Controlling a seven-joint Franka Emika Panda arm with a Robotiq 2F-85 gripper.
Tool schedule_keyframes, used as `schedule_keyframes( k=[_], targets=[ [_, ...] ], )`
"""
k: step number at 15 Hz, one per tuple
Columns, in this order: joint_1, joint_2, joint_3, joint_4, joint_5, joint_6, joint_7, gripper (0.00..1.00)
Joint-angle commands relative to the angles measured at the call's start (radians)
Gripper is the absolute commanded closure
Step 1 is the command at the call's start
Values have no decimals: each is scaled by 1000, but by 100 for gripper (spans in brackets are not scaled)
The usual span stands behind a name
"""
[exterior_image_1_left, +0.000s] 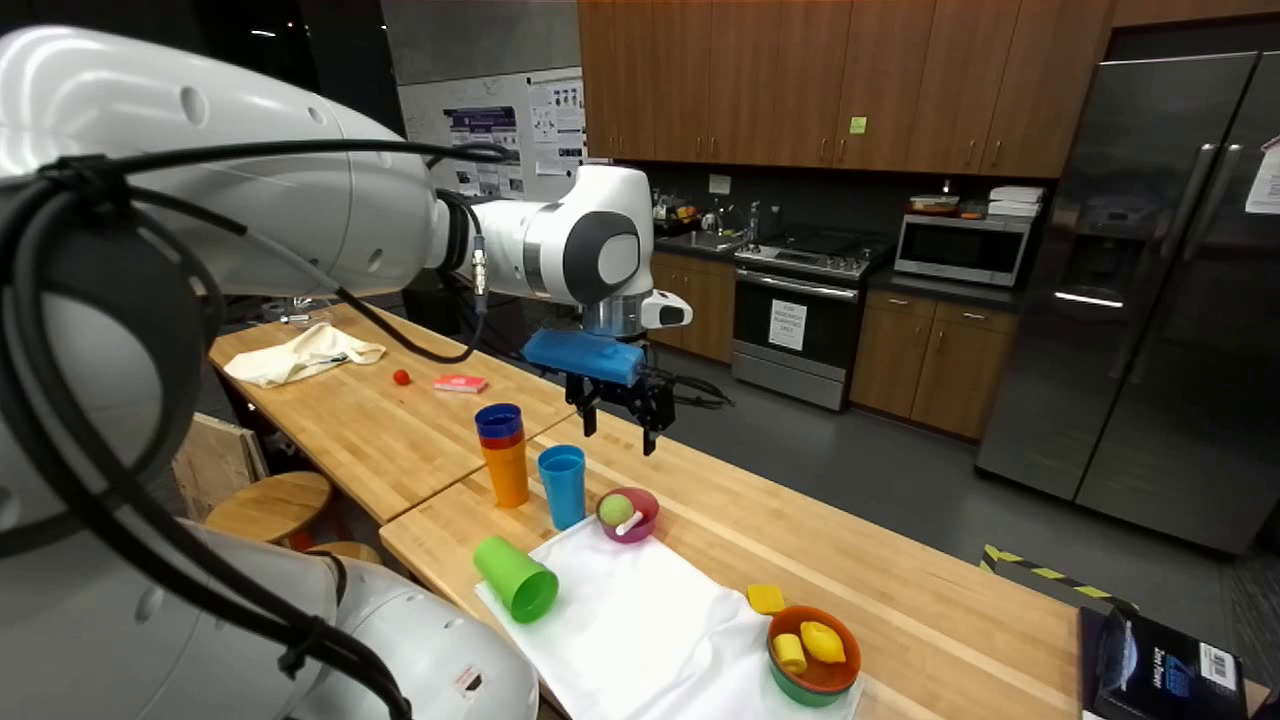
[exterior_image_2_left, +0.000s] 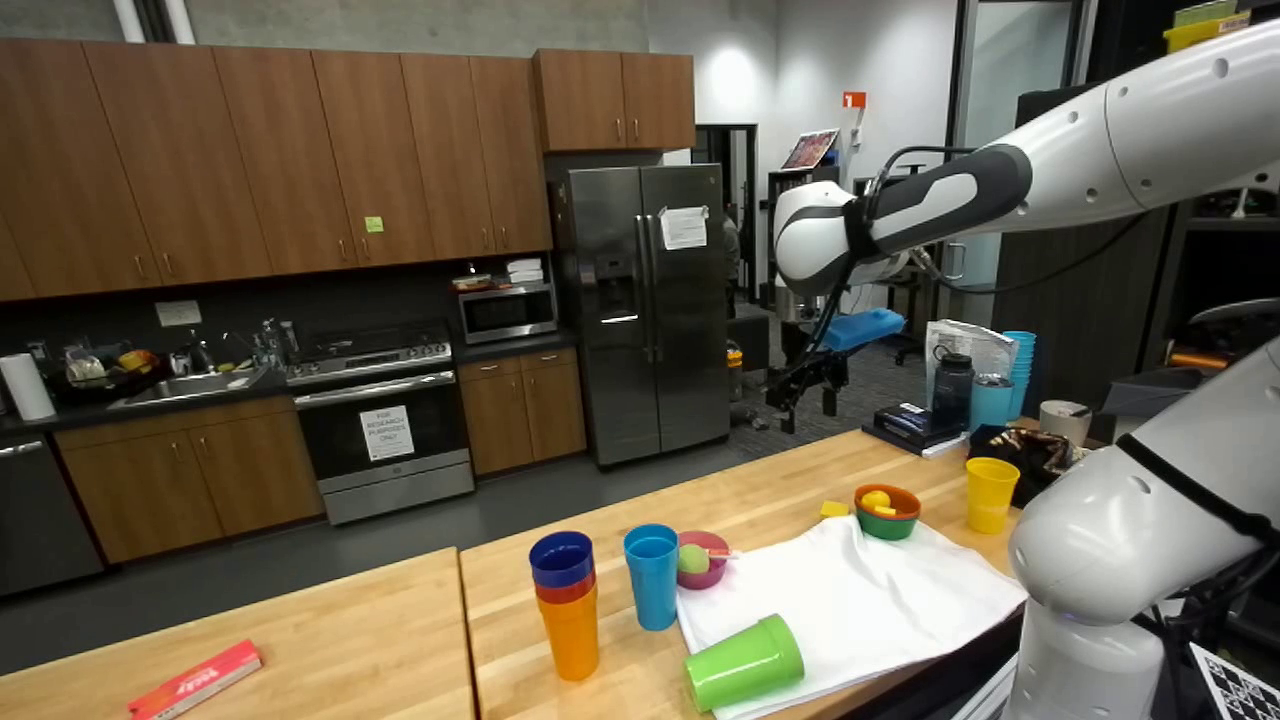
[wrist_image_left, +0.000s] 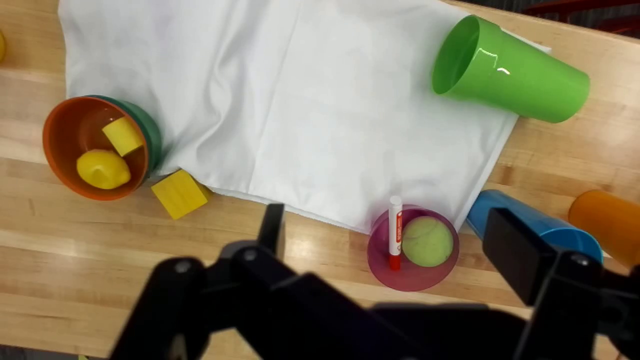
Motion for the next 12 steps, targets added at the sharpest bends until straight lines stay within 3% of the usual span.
schedule_keyframes(
  k=[1, 5, 12],
  targets=[
    [0, 0, 0, 2, 0, -2, 0, 0],
    [7, 17, 5, 1, 22, 2, 13, 0],
    [3, 52, 75, -36, 1, 103, 120, 0]
  ],
)
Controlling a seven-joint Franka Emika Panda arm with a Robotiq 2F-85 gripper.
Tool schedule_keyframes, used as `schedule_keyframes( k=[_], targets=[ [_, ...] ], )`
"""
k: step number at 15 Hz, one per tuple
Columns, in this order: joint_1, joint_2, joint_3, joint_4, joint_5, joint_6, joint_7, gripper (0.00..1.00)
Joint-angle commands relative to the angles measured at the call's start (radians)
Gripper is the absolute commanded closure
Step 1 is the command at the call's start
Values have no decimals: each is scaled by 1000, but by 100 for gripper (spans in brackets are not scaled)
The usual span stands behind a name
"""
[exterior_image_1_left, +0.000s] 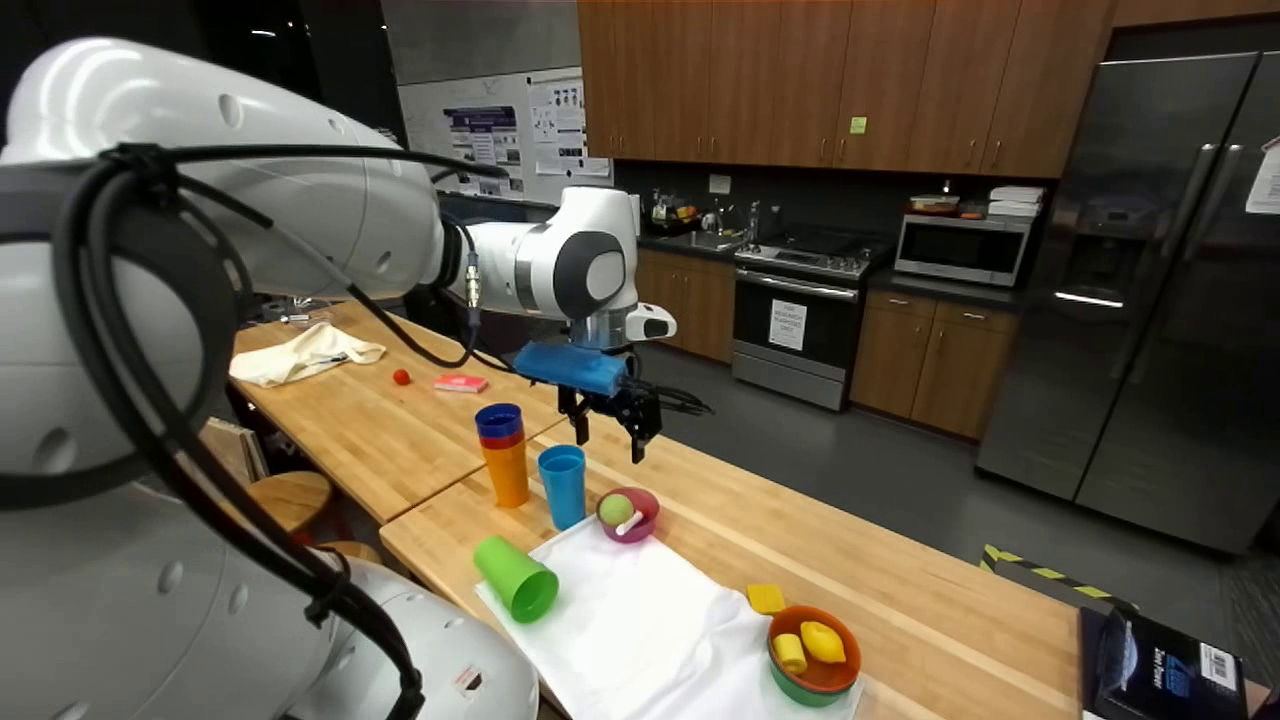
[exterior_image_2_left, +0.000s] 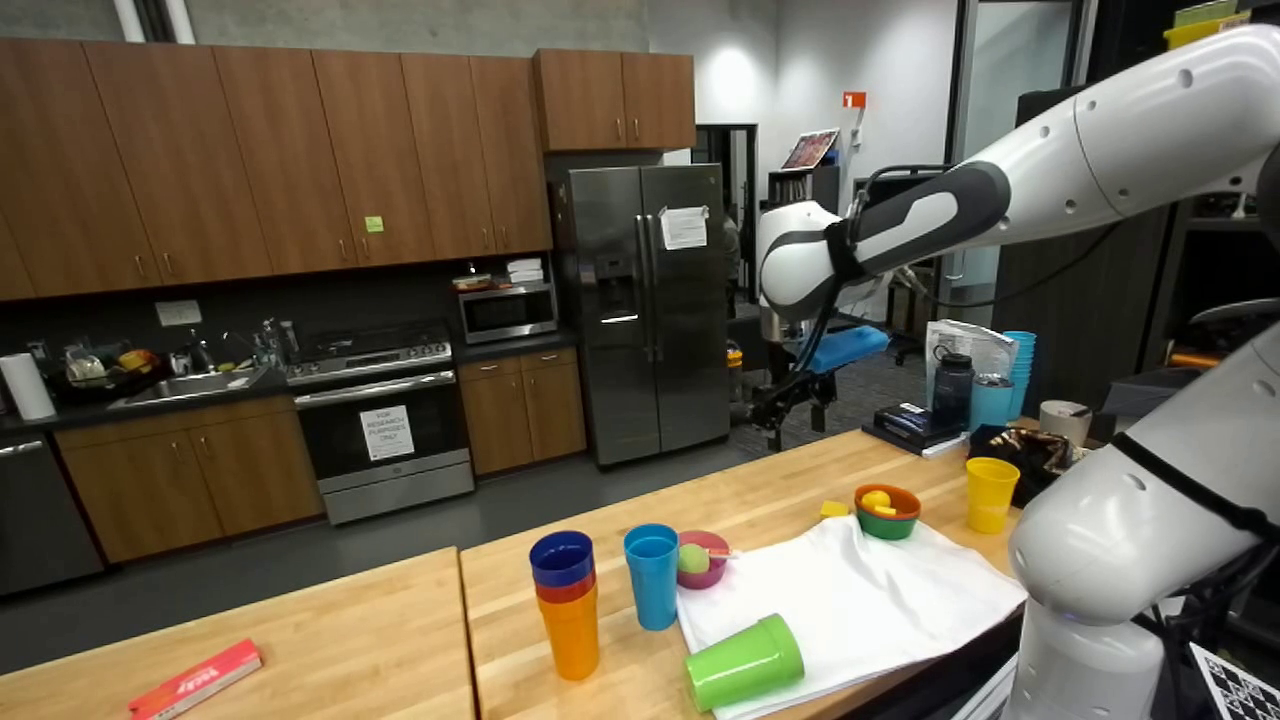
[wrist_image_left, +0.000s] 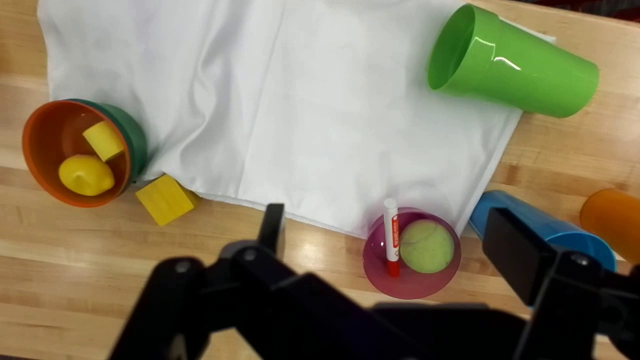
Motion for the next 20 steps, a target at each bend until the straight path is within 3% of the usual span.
schedule_keyframes(
  k=[1, 5, 11, 17, 19, 20],
  targets=[
    [1, 16, 20, -10, -2, 50, 65, 0],
    [18, 11, 5, -33, 107, 101, 104, 0],
    [13, -22, 1, -94, 286, 305, 190, 0],
    [16, -33, 5, -136, 346, 432, 216, 0],
    [-22, -27, 45, -129, 281, 409, 289, 0],
    [8, -3, 11, -117, 307, 413, 228, 0]
  ],
)
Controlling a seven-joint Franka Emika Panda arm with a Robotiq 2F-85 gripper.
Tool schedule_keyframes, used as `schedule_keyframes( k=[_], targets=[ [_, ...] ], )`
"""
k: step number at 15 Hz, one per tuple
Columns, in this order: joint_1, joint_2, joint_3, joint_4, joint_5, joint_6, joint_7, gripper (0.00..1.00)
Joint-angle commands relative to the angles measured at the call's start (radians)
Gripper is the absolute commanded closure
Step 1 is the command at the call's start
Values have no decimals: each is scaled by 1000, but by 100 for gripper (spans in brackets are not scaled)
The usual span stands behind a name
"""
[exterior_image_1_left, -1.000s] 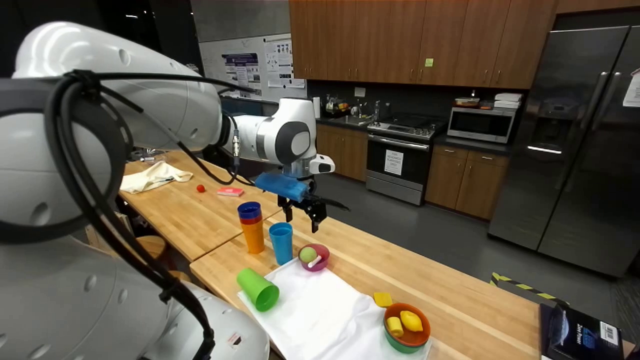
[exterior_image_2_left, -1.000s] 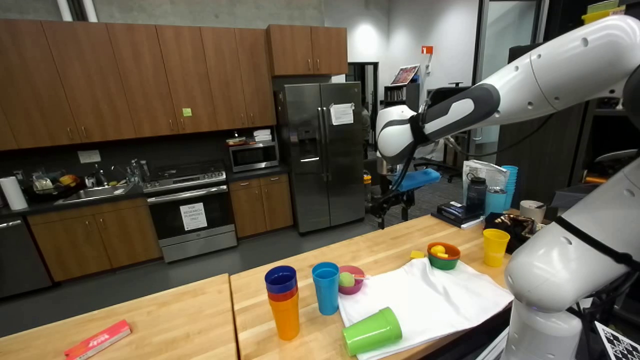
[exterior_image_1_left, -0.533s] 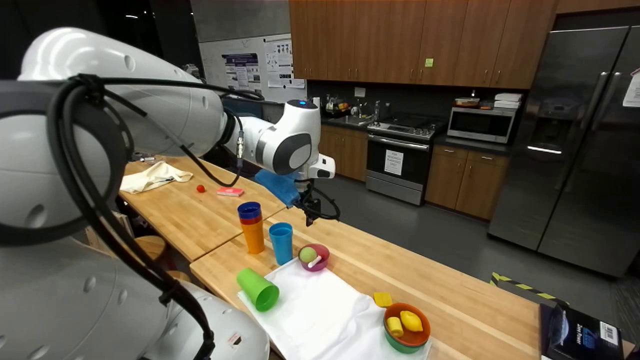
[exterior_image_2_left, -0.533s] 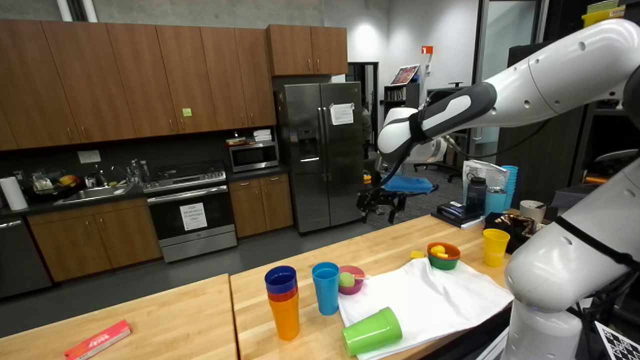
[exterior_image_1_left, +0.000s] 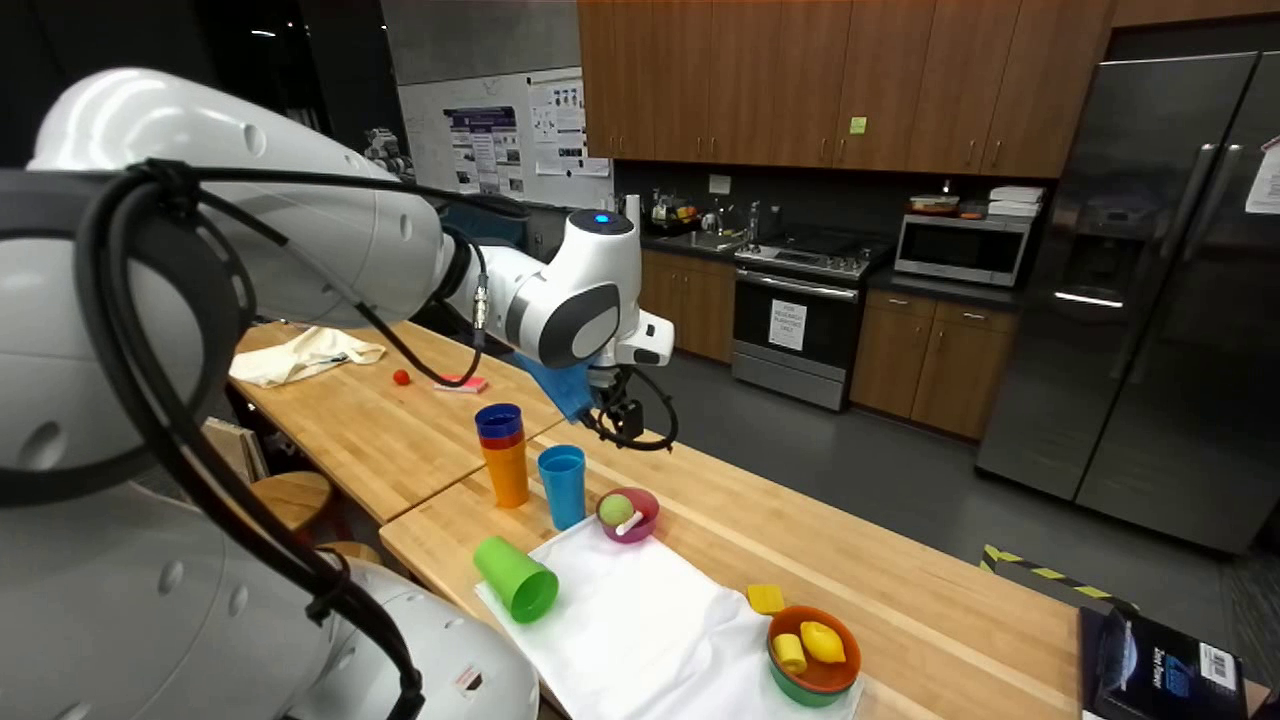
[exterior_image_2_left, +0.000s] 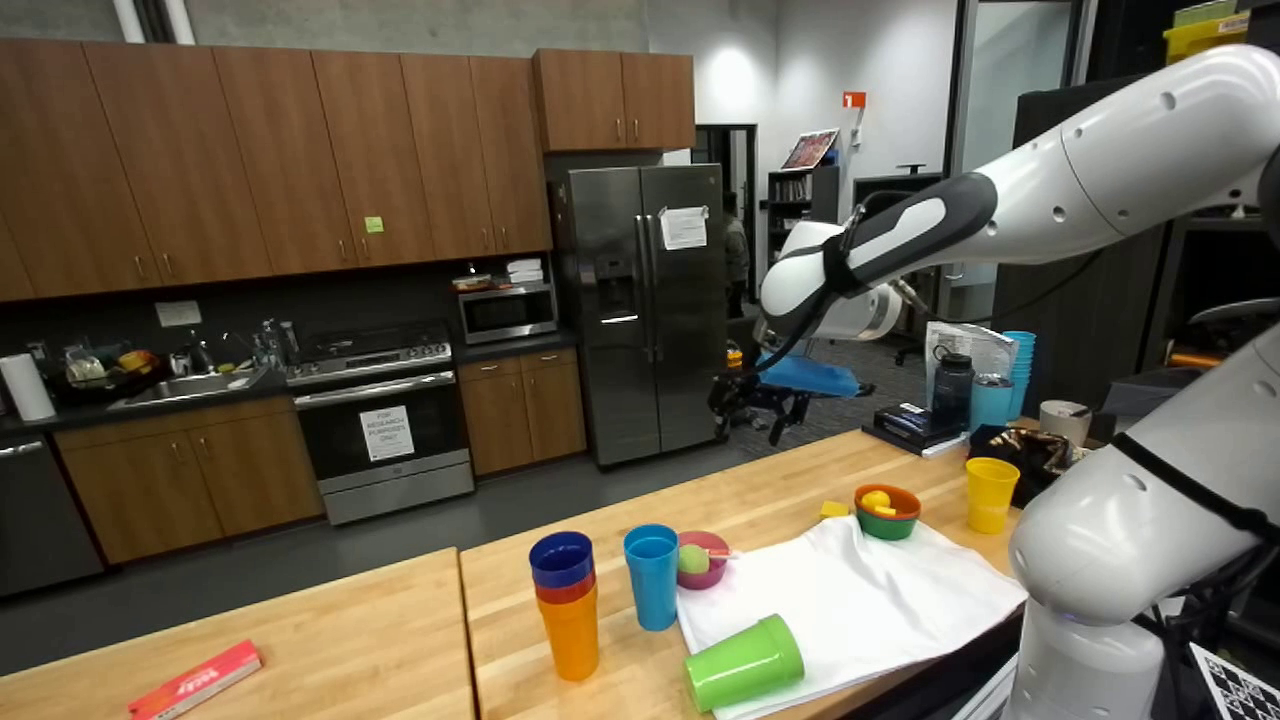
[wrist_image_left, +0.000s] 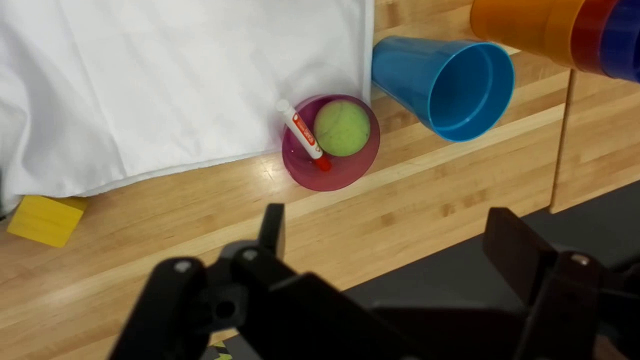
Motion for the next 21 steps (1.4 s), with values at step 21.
schedule_keyframes(
  k=[21],
  targets=[
    [-72, 126, 73, 182, -289, -524, 294, 0]
  ],
)
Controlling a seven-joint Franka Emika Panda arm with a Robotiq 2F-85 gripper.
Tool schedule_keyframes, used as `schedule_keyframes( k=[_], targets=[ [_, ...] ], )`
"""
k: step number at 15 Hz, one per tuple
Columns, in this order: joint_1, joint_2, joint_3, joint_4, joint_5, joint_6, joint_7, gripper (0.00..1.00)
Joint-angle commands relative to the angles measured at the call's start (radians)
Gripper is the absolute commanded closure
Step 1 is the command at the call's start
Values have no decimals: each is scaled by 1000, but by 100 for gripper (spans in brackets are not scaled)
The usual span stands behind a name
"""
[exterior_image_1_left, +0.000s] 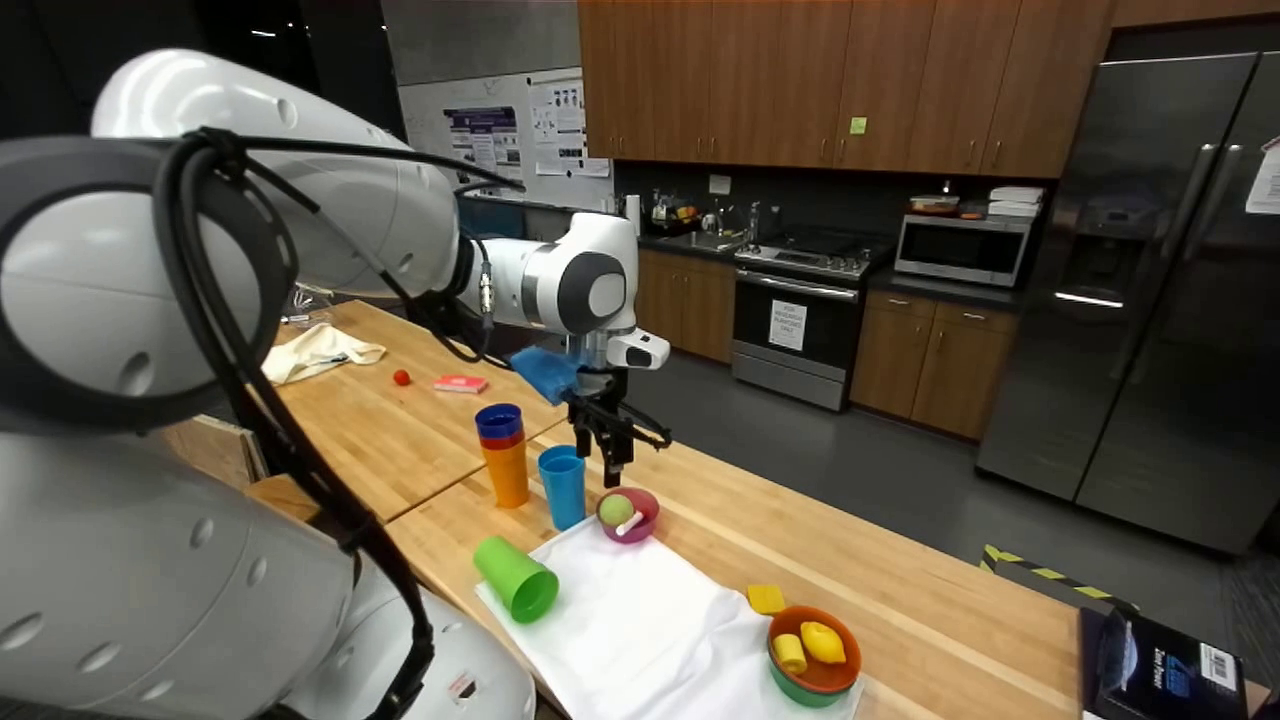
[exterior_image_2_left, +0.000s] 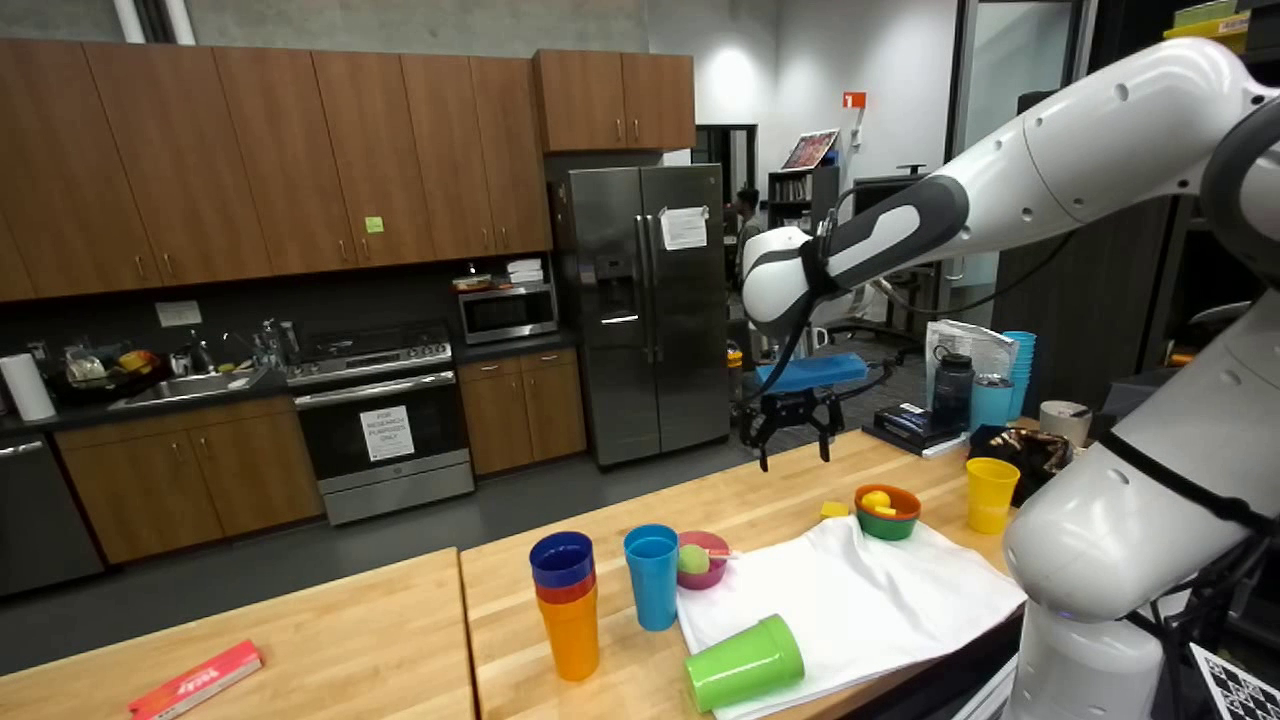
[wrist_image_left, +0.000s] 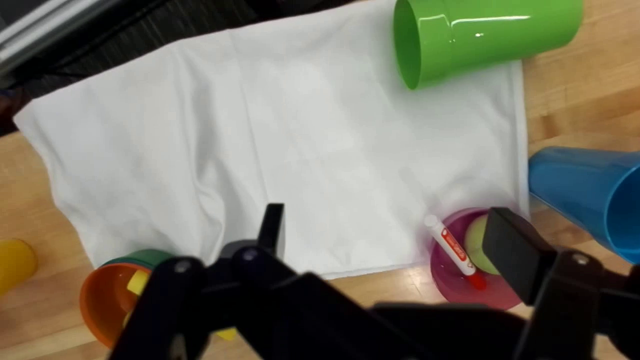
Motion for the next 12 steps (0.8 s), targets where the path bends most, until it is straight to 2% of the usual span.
schedule_keyframes(
  k=[1, 4, 6, 7, 12],
  targets=[
    [-11, 50, 17, 66, -53, -97, 54, 0],
    [-5, 67, 14, 85, -71, -129, 70, 0],
    [-4, 57, 21, 70, -84, -86, 104, 0],
    [7, 54, 5, 58, -63, -92, 67, 0],
    [8, 56, 10, 60, -72, -88, 89, 0]
  ],
)
